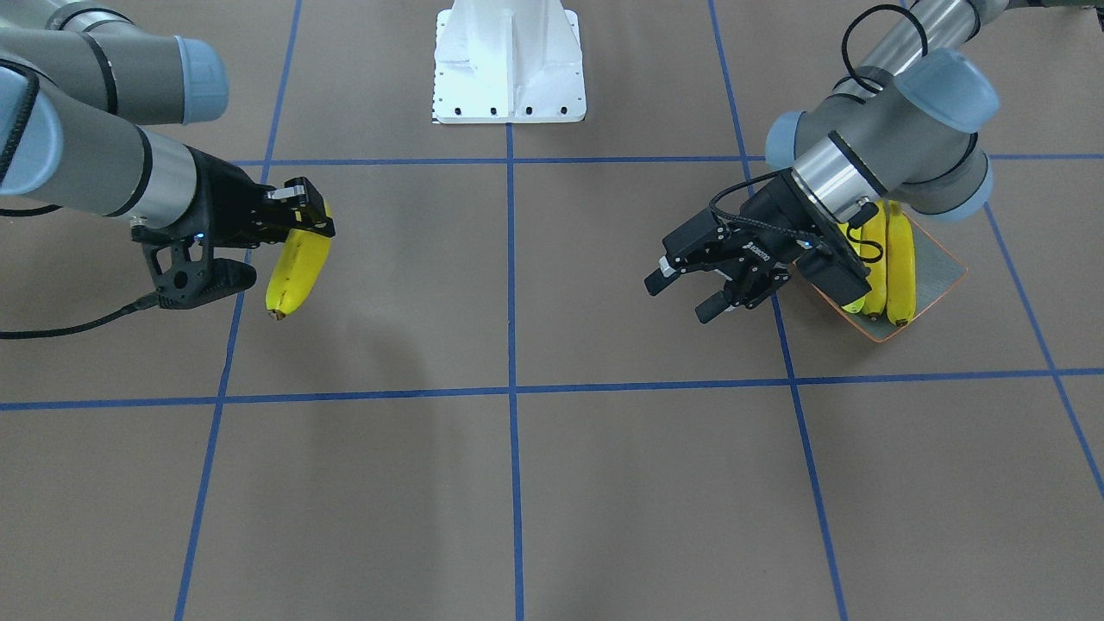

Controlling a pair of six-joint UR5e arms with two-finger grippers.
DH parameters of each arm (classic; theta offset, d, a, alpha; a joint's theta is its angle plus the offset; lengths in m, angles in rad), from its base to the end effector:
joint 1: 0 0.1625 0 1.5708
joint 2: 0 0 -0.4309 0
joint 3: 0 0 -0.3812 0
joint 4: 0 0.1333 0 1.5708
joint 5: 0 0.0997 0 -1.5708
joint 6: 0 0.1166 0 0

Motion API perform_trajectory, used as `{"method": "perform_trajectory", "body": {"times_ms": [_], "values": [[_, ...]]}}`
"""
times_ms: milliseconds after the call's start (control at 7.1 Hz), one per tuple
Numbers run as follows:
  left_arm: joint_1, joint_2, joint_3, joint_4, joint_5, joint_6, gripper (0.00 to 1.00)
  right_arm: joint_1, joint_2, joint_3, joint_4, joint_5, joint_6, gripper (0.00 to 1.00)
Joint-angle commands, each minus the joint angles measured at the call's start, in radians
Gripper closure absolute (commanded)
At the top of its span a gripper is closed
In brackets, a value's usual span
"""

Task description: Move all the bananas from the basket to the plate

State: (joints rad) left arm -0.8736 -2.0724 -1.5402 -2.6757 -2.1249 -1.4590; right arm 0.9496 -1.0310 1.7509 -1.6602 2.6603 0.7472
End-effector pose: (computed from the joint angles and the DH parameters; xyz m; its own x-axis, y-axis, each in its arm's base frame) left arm 0.3593 -0.5411 0.2671 0.0318 0.1098 -0.9934 0.3125 0.9430 0.1142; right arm -0.3367 -0.5220 0.2656 0.3725 -0.0630 0.9259 0.2957 0.9537 -0.0541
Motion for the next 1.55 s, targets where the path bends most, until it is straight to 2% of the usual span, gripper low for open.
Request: {"method": "perform_trajectory", "body": {"times_ms": [0, 422, 986, 1267, 1408], "values": [[0.03, -0.067, 0.002, -0.019, 0.011, -0.077, 0.0, -0.044, 0.07, -0.036, 0.004, 0.013, 0.058, 1.0], [0.091, -0.106, 0.0, -0.053, 0.013, -0.109, 0.0, -0.101, 0.141, -0.056, 0.01, 0.027, 0.121, 1.0], [0.139, -0.132, 0.005, -0.065, 0.017, -0.141, 0.0, -0.133, 0.203, -0.08, 0.022, 0.021, 0.104, 1.0], [0.149, -0.164, 0.006, -0.065, 0.017, -0.208, 0.0, -0.143, 0.203, -0.113, 0.136, 0.016, 0.103, 1.0], [0.162, -0.164, 0.006, -0.065, 0.017, -0.211, 0.01, -0.144, 0.204, -0.11, 0.143, -0.005, 0.101, 1.0]]}}
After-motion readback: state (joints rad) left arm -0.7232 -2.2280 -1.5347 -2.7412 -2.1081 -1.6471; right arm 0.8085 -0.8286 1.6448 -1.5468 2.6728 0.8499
